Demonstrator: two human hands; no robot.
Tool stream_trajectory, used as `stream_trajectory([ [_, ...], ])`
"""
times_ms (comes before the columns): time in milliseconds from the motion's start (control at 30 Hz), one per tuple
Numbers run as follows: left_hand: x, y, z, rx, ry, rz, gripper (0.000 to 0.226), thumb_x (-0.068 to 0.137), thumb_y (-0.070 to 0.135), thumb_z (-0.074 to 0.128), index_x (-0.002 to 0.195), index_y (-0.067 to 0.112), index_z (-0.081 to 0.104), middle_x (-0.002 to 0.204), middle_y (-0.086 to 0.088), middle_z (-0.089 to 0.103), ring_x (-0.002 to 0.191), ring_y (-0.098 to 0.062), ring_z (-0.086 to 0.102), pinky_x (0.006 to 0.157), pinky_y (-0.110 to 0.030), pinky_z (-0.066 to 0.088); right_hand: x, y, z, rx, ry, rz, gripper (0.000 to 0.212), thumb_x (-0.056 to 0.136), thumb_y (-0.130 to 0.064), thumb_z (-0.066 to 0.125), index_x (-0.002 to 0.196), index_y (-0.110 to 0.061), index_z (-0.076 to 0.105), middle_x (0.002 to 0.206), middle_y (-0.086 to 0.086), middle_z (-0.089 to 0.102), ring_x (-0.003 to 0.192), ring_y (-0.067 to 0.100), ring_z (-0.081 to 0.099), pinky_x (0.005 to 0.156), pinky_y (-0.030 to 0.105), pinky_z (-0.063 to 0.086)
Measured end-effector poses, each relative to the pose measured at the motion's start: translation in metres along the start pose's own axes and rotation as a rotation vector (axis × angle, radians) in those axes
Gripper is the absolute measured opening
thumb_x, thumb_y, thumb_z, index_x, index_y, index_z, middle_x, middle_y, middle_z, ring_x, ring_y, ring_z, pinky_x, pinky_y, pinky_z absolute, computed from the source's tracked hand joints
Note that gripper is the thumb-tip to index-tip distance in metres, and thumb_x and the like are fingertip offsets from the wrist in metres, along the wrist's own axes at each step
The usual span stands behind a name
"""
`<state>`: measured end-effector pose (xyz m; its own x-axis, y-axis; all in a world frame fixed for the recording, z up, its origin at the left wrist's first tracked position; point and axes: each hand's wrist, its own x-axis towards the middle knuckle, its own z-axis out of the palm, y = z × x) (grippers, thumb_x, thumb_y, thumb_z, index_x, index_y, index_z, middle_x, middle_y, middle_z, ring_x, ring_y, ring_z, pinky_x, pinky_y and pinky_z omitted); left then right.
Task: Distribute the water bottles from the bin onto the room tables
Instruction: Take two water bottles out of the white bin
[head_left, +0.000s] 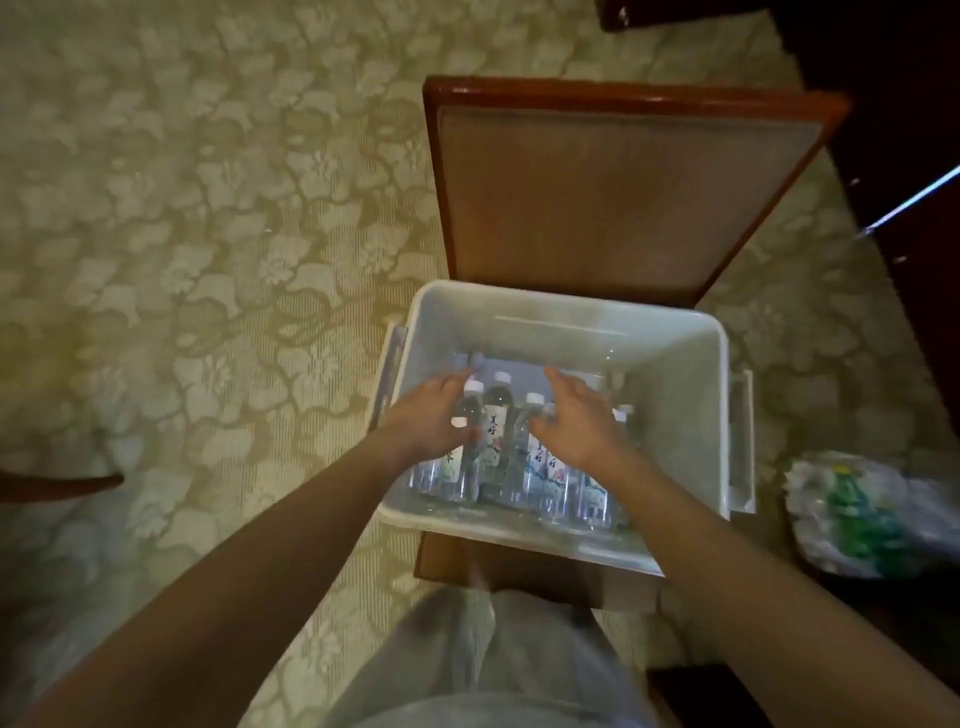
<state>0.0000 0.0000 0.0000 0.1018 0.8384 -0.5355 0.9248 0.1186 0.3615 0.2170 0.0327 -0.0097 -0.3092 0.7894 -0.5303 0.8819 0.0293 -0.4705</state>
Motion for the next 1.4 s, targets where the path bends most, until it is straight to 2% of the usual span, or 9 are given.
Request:
stream_trajectory([
  [333, 0.053, -0.011, 0.050, 0.083, -0.091, -0.152, 0.103, 0.081, 0.056, 0.065, 0.155, 0.017, 0.005, 0.161, -0.008, 0.021, 0.149, -0.028, 0.015, 0.119, -0.048, 0.018, 0.047, 0.052, 0.030, -0.029, -0.160, 0.125, 0.078, 0.094, -0.043, 0.058, 0.158, -0.021, 0.018, 0.163, 0.009, 0.024, 0.150, 0.029, 0.021, 0.120, 0.053, 0.021],
  [533, 0.060, -0.011, 0.073, 0.134, -0.110, -0.192, 0.107, 0.083, 0.060, 0.062, 0.155, 0.019, -0.004, 0.164, -0.003, 0.007, 0.151, -0.025, 0.000, 0.122, -0.048, 0.001, 0.060, 0.060, 0.052, -0.087, -0.183, 0.113, 0.077, 0.095, -0.050, 0.053, 0.157, -0.020, 0.020, 0.164, 0.008, 0.023, 0.154, 0.029, 0.006, 0.122, 0.055, 0.002],
  [733, 0.062, -0.020, 0.085, 0.069, -0.089, -0.218, 0.116, 0.078, 0.060, 0.067, 0.155, 0.015, -0.006, 0.165, -0.001, -0.001, 0.151, -0.022, -0.008, 0.121, -0.045, -0.005, 0.081, 0.052, 0.064, -0.152, -0.156, 0.063, 0.076, 0.096, -0.052, 0.050, 0.155, -0.014, 0.022, 0.157, 0.012, 0.037, 0.153, 0.025, 0.015, 0.122, 0.045, -0.011],
  [867, 0.065, -0.022, 0.082, 0.033, -0.057, -0.205, 0.118, 0.075, 0.059, 0.071, 0.155, 0.013, -0.002, 0.164, -0.002, 0.008, 0.151, -0.022, -0.007, 0.122, -0.042, -0.005, 0.097, 0.048, 0.065, -0.130, -0.152, 0.108, 0.060, 0.099, -0.047, 0.046, 0.148, -0.016, 0.036, 0.143, 0.010, 0.055, 0.148, 0.024, 0.029, 0.123, 0.048, -0.010],
  [1133, 0.068, -0.026, 0.086, -0.025, -0.015, -0.226, 0.117, 0.074, 0.059, 0.072, 0.156, 0.014, 0.001, 0.160, -0.004, 0.025, 0.151, -0.022, -0.003, 0.123, -0.041, -0.001, 0.118, 0.049, 0.072, -0.155, -0.256, 0.158, 0.063, 0.096, -0.049, 0.050, 0.147, -0.017, 0.036, 0.144, 0.012, 0.053, 0.146, 0.026, 0.032, 0.119, 0.050, -0.015],
  [1200, 0.066, -0.022, 0.087, -0.021, 0.024, -0.227, 0.117, 0.073, 0.057, 0.074, 0.156, 0.013, 0.004, 0.156, -0.005, 0.031, 0.150, -0.023, 0.003, 0.123, -0.042, 0.002, 0.116, 0.049, 0.074, -0.103, -0.219, 0.145, 0.058, 0.092, -0.048, 0.055, 0.140, -0.018, 0.040, 0.122, 0.009, 0.065, 0.135, 0.027, 0.046, 0.122, 0.048, -0.009],
  [1267, 0.061, -0.017, 0.088, -0.035, 0.068, -0.218, 0.116, 0.072, 0.054, 0.077, 0.155, 0.014, 0.006, 0.153, -0.005, 0.035, 0.148, -0.024, 0.009, 0.122, -0.042, 0.009, 0.109, 0.048, 0.073, 0.012, -0.173, 0.117, 0.057, 0.089, -0.042, 0.061, 0.137, -0.018, 0.042, 0.110, 0.007, 0.066, 0.124, 0.029, 0.052, 0.121, 0.046, 0.019],
  [1333, 0.054, -0.012, 0.091, -0.084, 0.101, -0.210, 0.116, 0.071, 0.049, 0.079, 0.156, 0.016, 0.007, 0.153, -0.003, 0.033, 0.146, -0.024, 0.014, 0.119, -0.041, 0.021, 0.100, 0.047, 0.072, 0.160, -0.144, 0.128, 0.064, 0.085, -0.037, 0.069, 0.139, -0.018, 0.040, 0.118, 0.010, 0.061, 0.116, 0.030, 0.053, 0.097, 0.039, 0.045],
  [1400, 0.048, -0.007, 0.092, -0.143, 0.120, -0.199, 0.115, 0.071, 0.043, 0.082, 0.155, 0.019, 0.008, 0.153, -0.002, 0.032, 0.142, -0.024, 0.023, 0.111, -0.040, 0.034, 0.090, 0.044, 0.069, 0.260, -0.113, 0.129, 0.073, 0.081, -0.035, 0.075, 0.142, -0.018, 0.039, 0.125, 0.007, 0.057, 0.113, 0.025, 0.055, 0.090, 0.035, 0.048],
])
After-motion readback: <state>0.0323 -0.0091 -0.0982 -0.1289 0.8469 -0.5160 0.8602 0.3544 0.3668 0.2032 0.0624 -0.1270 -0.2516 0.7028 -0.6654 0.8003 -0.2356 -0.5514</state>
